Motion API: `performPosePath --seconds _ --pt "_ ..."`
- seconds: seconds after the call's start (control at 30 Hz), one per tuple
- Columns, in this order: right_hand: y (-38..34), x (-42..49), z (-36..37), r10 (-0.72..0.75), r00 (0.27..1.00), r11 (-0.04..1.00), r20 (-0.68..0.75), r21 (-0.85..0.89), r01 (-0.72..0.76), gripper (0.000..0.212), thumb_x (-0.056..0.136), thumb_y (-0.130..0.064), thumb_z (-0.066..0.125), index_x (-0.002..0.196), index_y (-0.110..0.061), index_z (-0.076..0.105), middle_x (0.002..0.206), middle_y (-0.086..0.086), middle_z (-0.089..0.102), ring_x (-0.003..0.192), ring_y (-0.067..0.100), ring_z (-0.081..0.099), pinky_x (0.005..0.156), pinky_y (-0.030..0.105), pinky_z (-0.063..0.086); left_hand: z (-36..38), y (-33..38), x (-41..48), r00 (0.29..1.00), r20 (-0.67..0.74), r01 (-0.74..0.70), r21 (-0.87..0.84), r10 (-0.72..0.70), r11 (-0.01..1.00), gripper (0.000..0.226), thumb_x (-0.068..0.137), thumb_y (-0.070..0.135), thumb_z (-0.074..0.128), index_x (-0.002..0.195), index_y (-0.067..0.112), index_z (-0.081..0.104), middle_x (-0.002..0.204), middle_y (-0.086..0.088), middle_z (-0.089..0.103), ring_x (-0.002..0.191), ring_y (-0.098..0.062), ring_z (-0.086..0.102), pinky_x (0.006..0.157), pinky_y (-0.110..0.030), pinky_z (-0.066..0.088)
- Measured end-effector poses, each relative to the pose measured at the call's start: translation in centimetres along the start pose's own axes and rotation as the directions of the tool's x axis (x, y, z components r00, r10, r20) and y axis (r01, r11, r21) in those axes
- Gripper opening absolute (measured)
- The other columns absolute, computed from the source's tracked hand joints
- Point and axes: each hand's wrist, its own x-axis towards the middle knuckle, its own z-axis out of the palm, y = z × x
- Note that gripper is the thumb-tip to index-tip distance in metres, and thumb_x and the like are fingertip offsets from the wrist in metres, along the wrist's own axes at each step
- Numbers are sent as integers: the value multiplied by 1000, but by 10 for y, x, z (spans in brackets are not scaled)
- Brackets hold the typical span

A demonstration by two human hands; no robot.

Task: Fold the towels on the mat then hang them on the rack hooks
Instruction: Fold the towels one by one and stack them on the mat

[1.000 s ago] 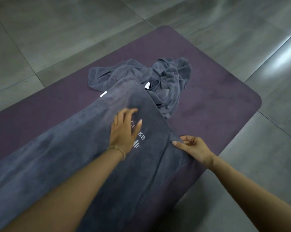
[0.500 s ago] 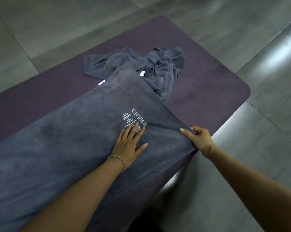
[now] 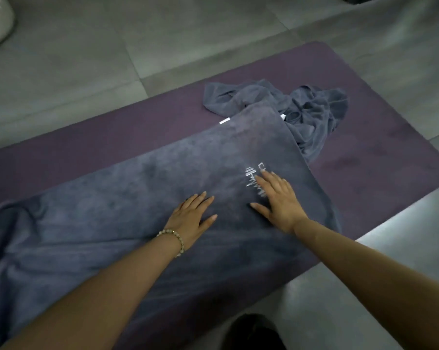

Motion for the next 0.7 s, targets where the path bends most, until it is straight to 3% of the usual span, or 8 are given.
performPosePath --seconds 0.1,0.17,0.23,0.4,0.47,0.57,0.7 --pt "-55 21 15 -111 989 992 96 -44 115 87 79 -70 23 150 -21 23 160 2 14 147 23 12 120 39 6 -15 -47 -38 994 57 92 -10 -91 996 83 78 69 7 151 30 11 159 7 9 146 -11 10 117 -28 10" --pt "-94 29 27 -165 974 984 155 -41 173 75 90 -61 38 152 -23 15 161 -1 7 148 20 7 119 36 3 -26 -82 -71 986 73 151 -3 -150 989 94 69 73 0 151 29 14 159 6 13 145 -11 15 117 -27 12" --pt "-133 33 40 -208 958 976 198 -19 216 72 95 -48 46 152 -25 9 161 -3 2 148 18 5 119 34 2 -31 -119 -109 974 36 226 -33 -225 974 99 65 75 -3 150 28 19 158 5 17 144 -13 20 116 -26 13" --pt "-226 29 70 -320 870 939 376 3 344 71 97 -48 43 153 -27 5 161 -8 -2 148 14 4 119 32 5 -23 -207 -216 876 -105 458 -125 -471 880 96 70 73 5 148 23 30 154 1 29 141 -19 29 117 -36 20" --pt "-260 25 80 -361 820 916 444 5 400 69 97 -48 42 153 -27 7 160 -10 -3 147 13 5 119 32 7 -13 -238 -257 813 -176 534 -156 -555 831 88 78 73 18 147 19 32 154 -4 30 140 -25 31 116 -41 23" --pt "-309 21 95 -402 756 887 517 14 462 68 97 -49 42 153 -26 11 160 -11 -3 147 14 8 119 32 9 -1 -271 -306 628 -212 678 -323 -748 661 70 92 54 45 149 18 26 158 -3 19 142 -29 24 116 -41 19" --pt "-368 19 112 -449 716 866 535 65 495 70 95 -51 45 152 -26 14 160 -11 0 147 15 10 120 34 13 14 -303 -339 421 -102 745 -529 -901 408 70 94 50 43 151 17 17 159 -6 14 144 -29 16 118 -41 14"
